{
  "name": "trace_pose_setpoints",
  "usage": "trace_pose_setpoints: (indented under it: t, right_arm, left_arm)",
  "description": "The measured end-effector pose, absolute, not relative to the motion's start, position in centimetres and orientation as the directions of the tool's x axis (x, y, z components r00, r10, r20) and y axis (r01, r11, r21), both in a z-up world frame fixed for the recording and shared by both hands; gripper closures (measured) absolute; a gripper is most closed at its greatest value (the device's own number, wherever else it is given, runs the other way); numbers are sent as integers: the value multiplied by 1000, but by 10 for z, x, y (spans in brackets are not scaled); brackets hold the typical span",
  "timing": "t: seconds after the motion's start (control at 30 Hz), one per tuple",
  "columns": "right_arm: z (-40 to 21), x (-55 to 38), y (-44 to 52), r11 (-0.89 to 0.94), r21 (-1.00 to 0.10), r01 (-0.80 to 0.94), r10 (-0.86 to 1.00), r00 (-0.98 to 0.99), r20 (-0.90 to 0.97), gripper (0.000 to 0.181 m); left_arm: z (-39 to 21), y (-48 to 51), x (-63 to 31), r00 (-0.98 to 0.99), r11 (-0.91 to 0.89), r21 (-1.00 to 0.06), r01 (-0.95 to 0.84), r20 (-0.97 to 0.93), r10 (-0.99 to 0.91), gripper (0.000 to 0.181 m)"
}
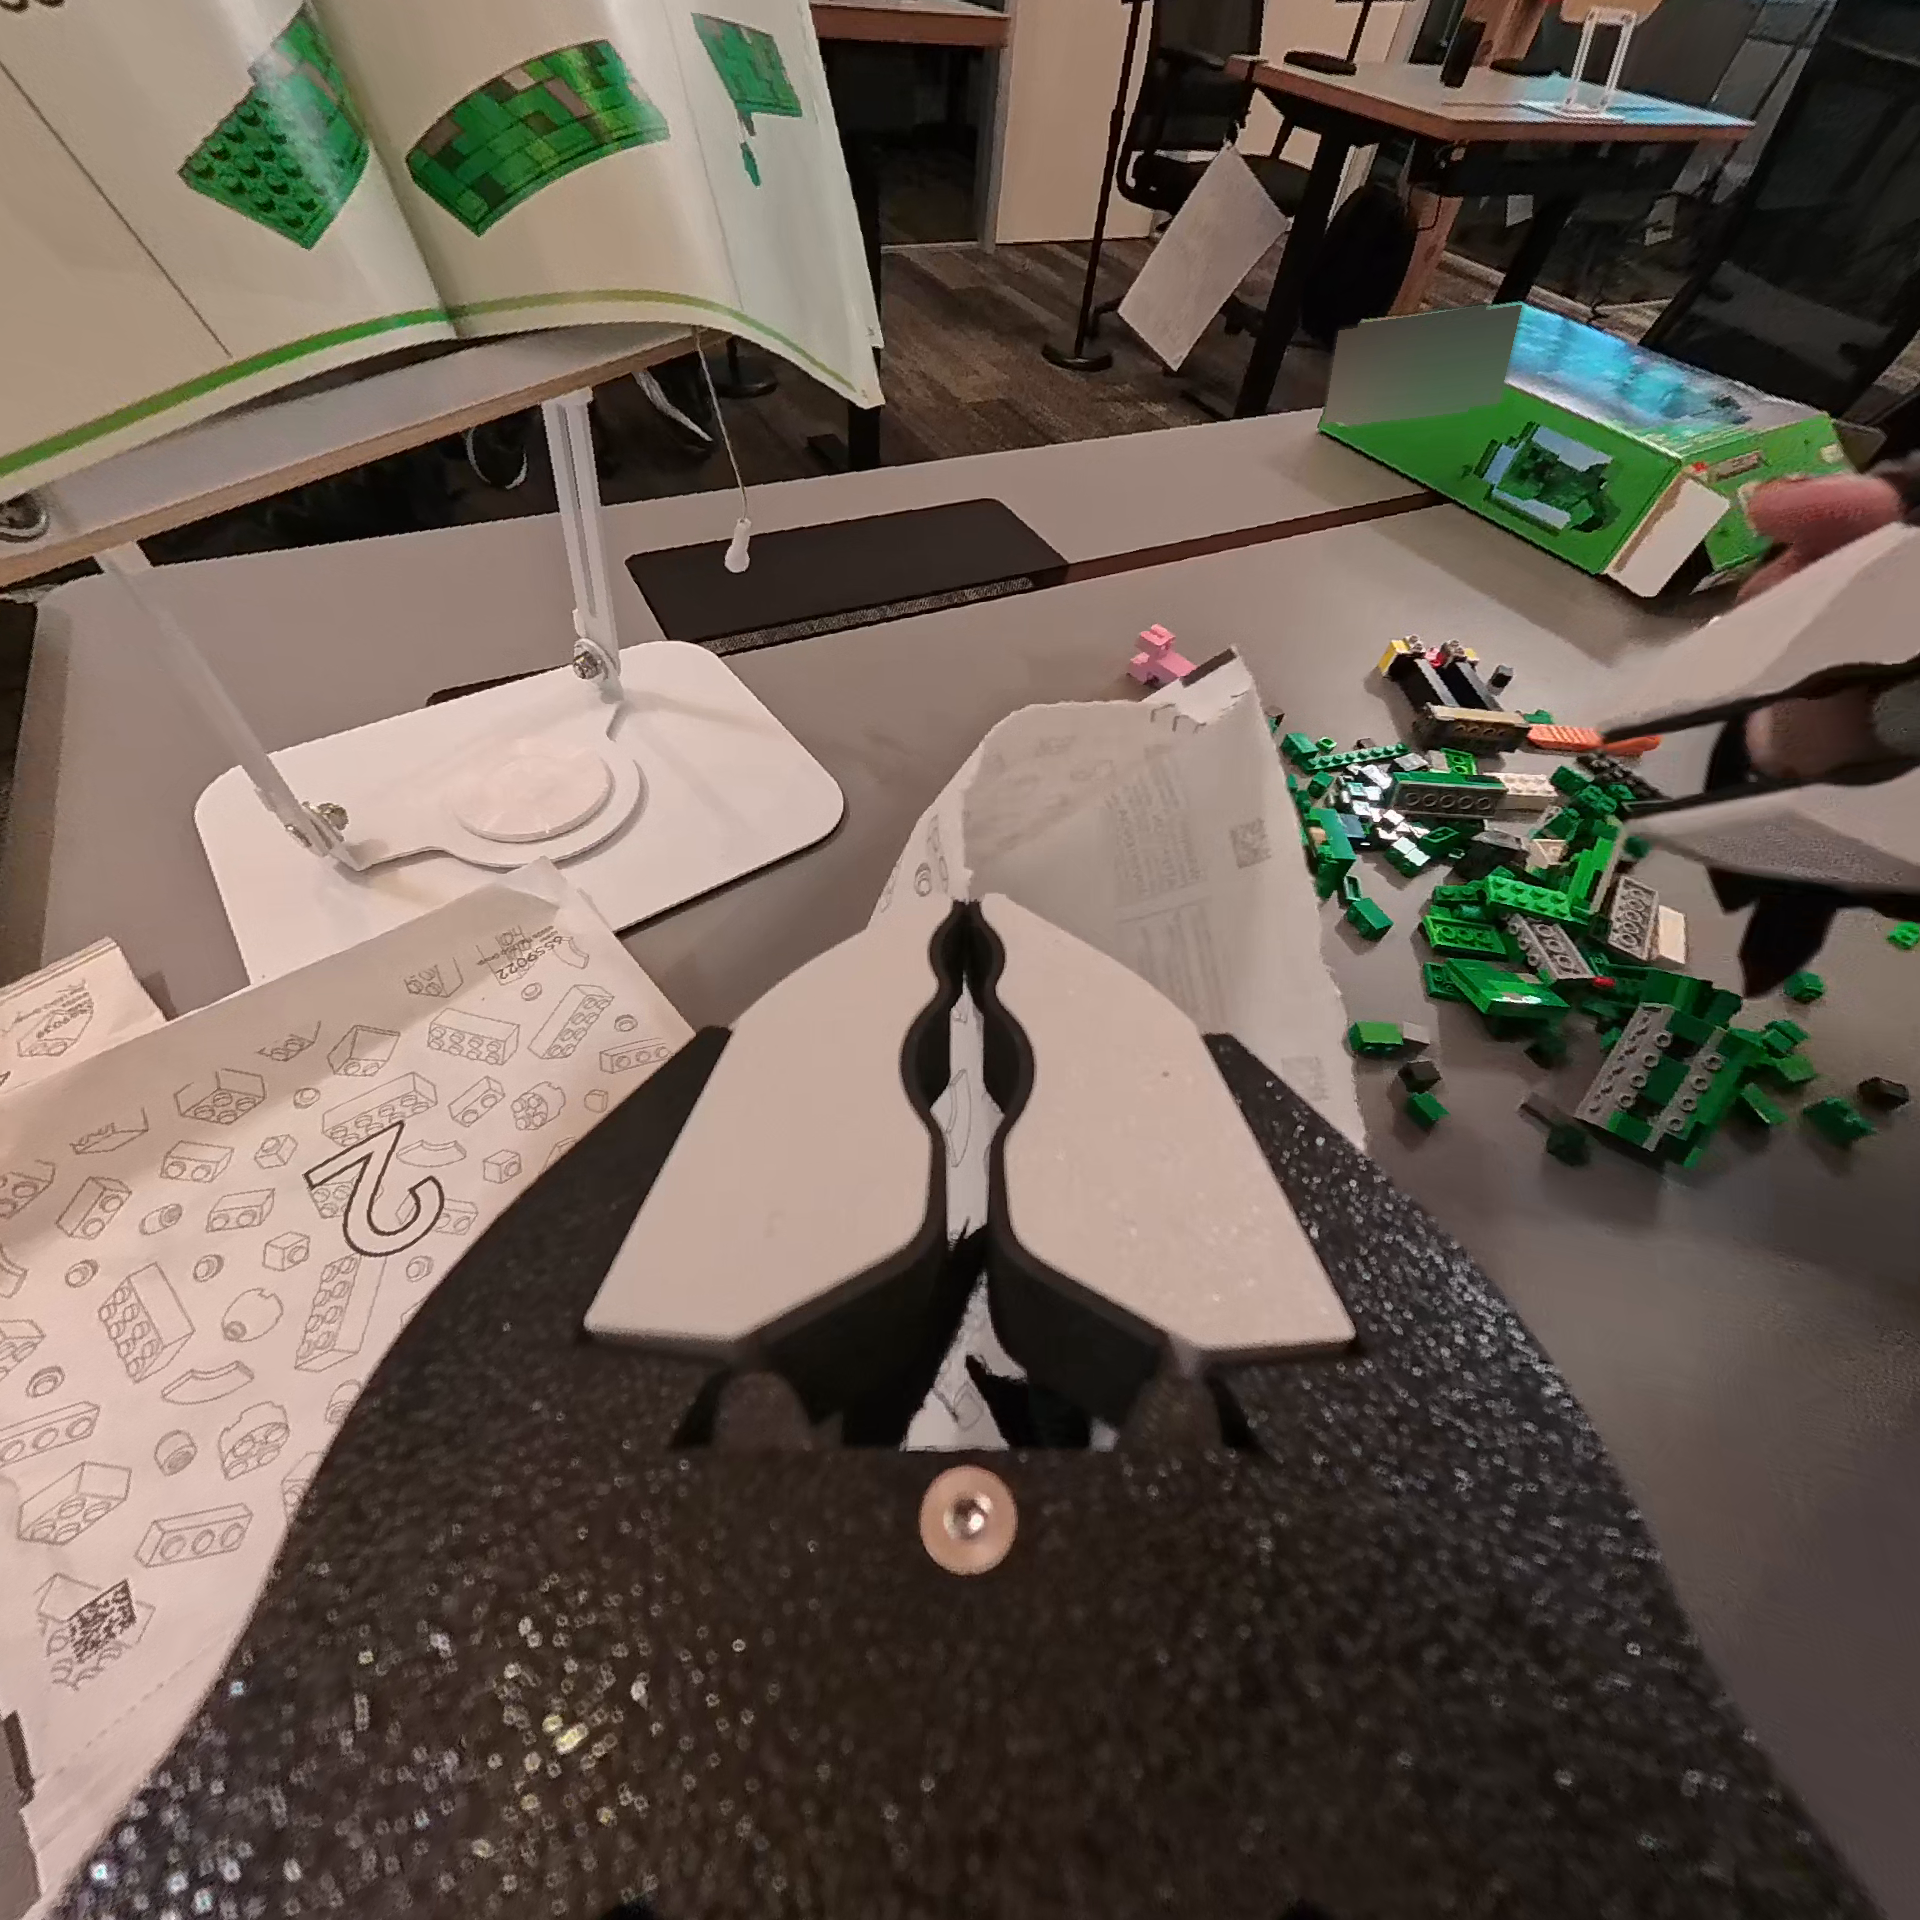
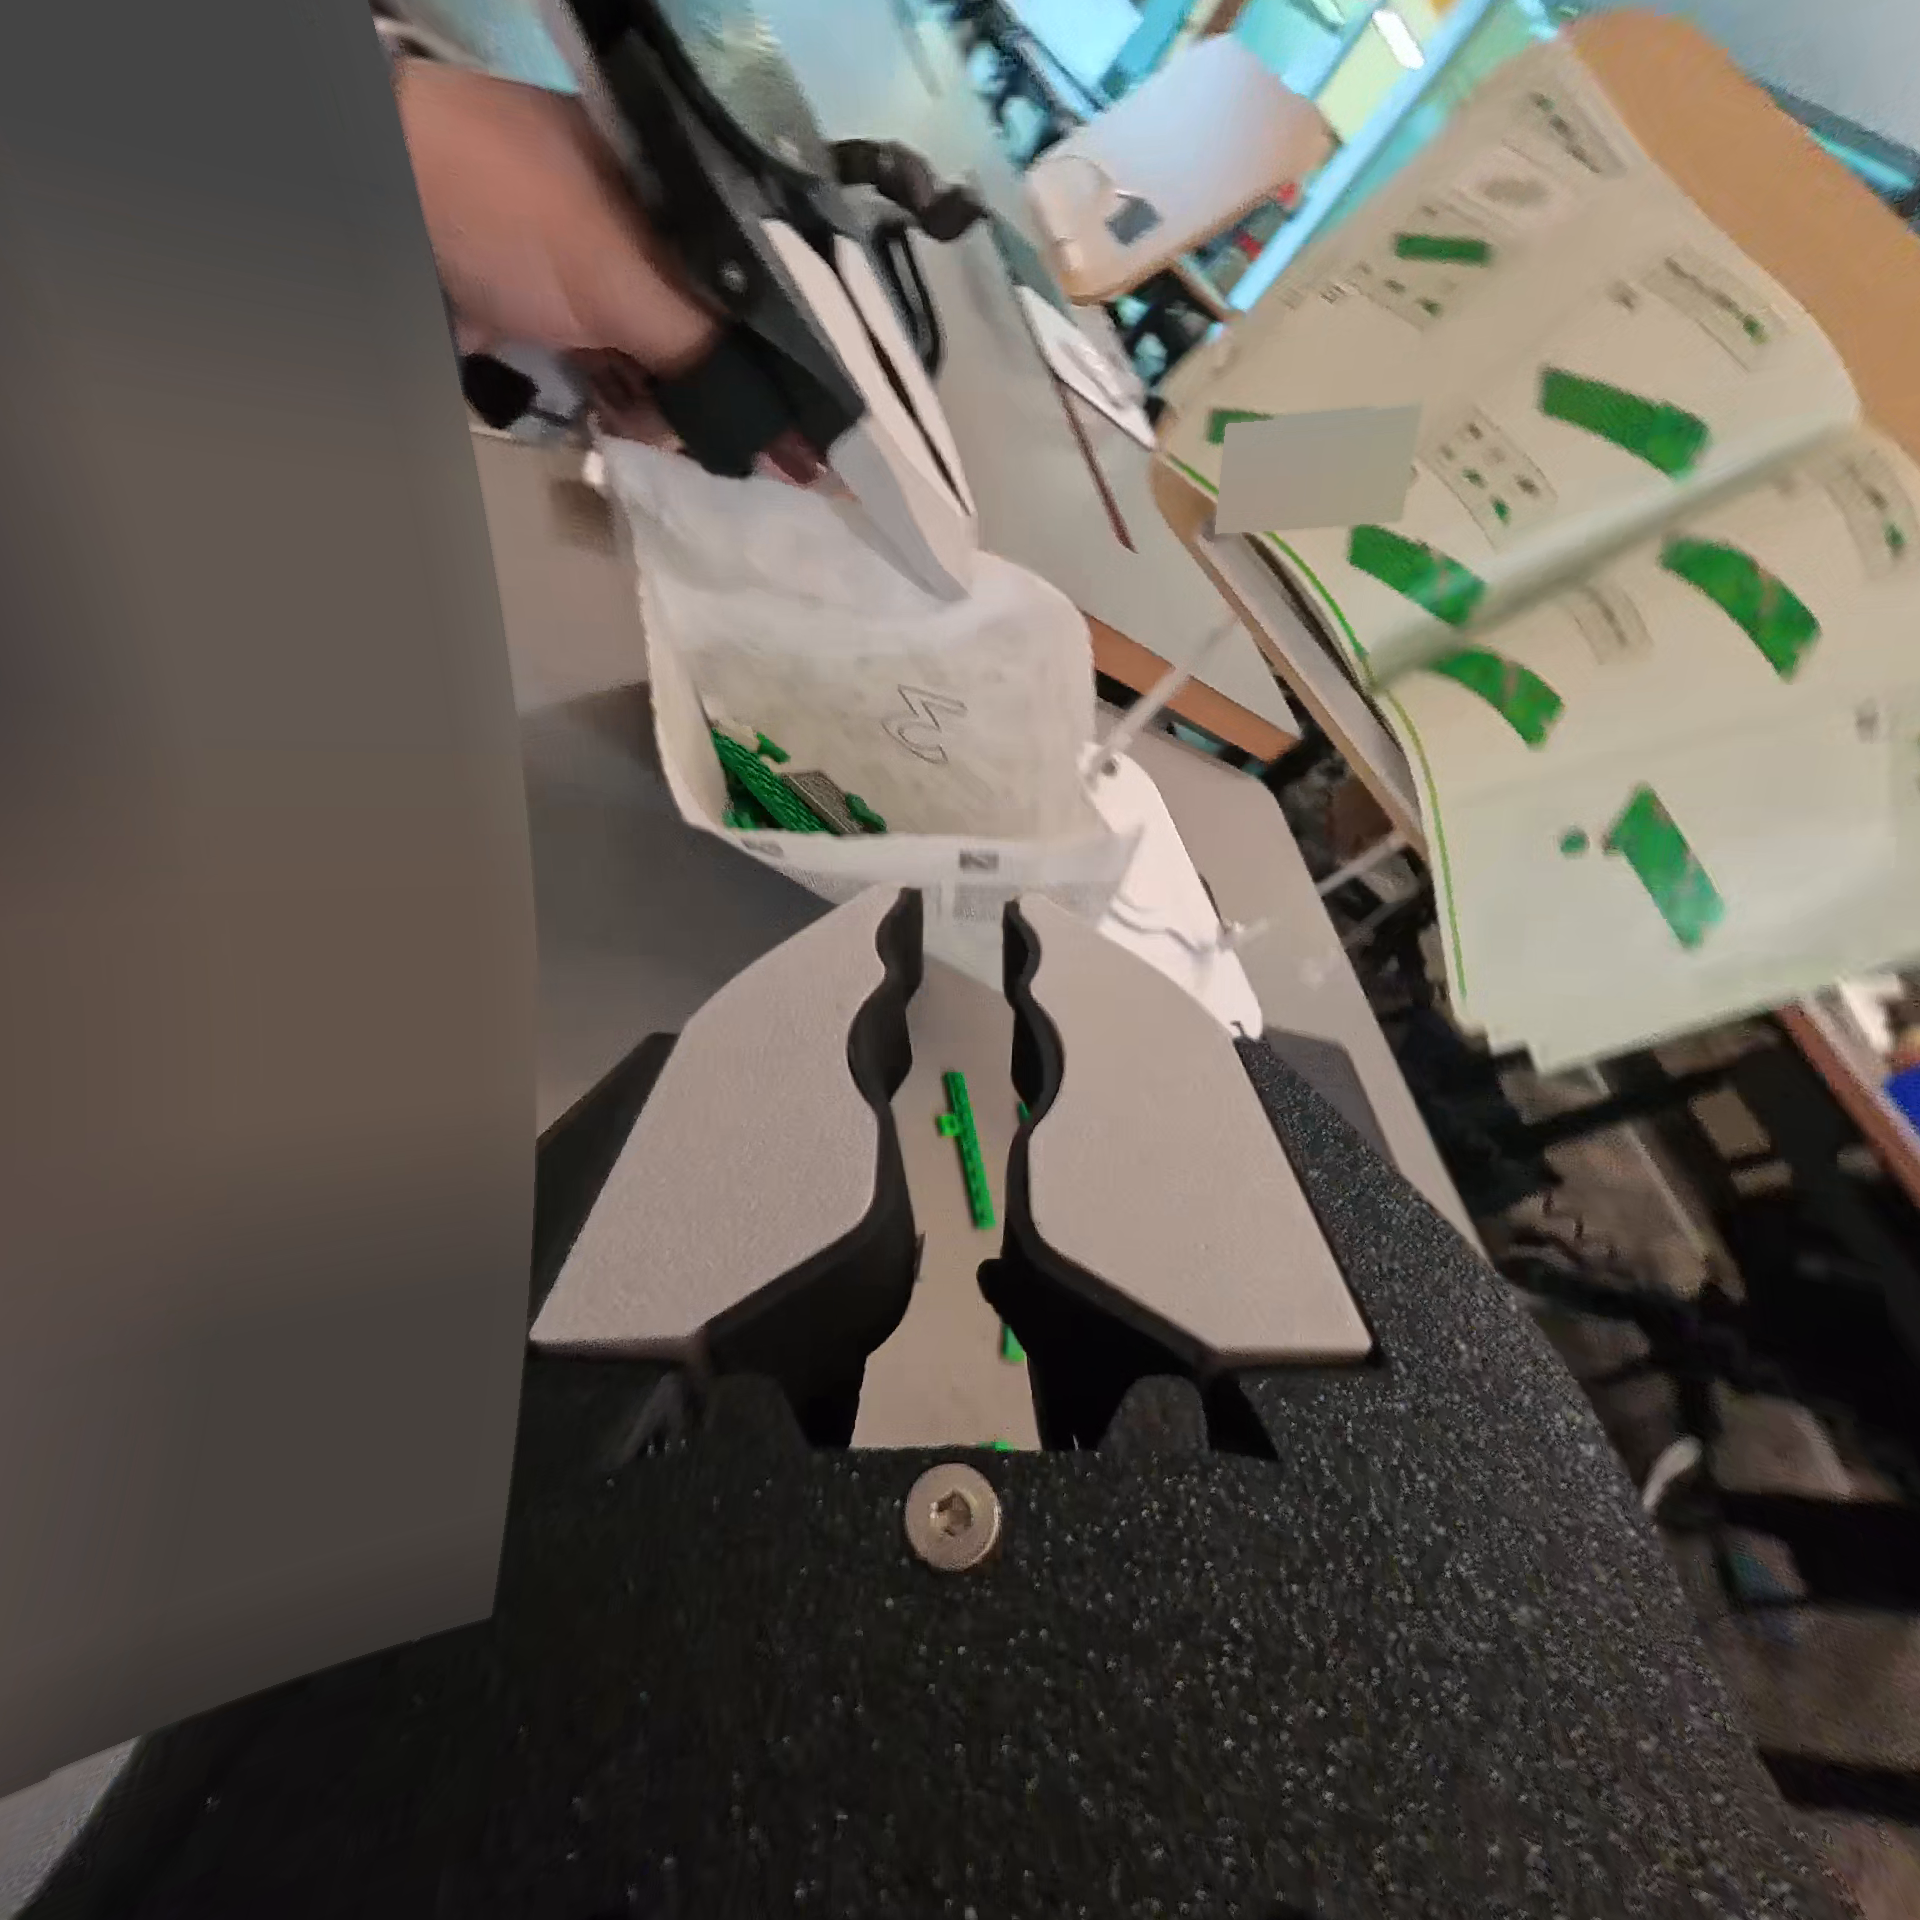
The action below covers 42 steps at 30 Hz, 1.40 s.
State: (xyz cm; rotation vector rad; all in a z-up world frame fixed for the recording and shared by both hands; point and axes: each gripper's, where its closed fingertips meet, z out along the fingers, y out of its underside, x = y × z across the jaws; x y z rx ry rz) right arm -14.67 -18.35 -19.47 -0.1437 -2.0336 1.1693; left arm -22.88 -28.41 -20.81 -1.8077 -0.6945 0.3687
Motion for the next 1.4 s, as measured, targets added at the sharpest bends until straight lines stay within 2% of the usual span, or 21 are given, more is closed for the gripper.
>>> trace_pose_setpoints:
  t: [0.03, 0.2, 0.37, 0.6, 0.8, 1.03, 1.4]
  right_arm:
    - [-197, -146, -174, 546, -803, -239, 496, -680, 539, 167]
    - [-213, -141, -136, 413, -893, -179, 713, -546, 440, 168]
    - [-225, -139, -113, 357, -907, -224, 823, -383, 419, 168]
    - [-226, -133, -96, 449, -843, -296, 823, -231, 519, 165]
    - [-224, -131, -83, 447, -836, -320, 850, -138, 507, 169]
    - [-226, -127, -90, 509, -793, -333, 811, -124, 572, 181]
    - [-230, -131, -87, 508, -806, -305, 816, -128, 563, 181]
  left_arm:
    - [-209, -284, -229, 778, -218, -936, 278, 86, 623, 181]
    - [-209, -285, -230, 774, -220, -936, 275, 80, 628, 181]
    - [-208, -286, -231, 770, -219, -939, 265, 70, 634, 181]
    - [-210, -281, -232, 768, -242, -936, 254, 44, 639, 181]
    - [-210, -278, -233, 762, -246, -940, 234, 20, 648, 181]
    - [-209, -275, -234, 758, -247, -945, 213, 0, 653, 181]
    - [-198, -277, -229, 760, -230, -956, 181, -13, 650, 181]
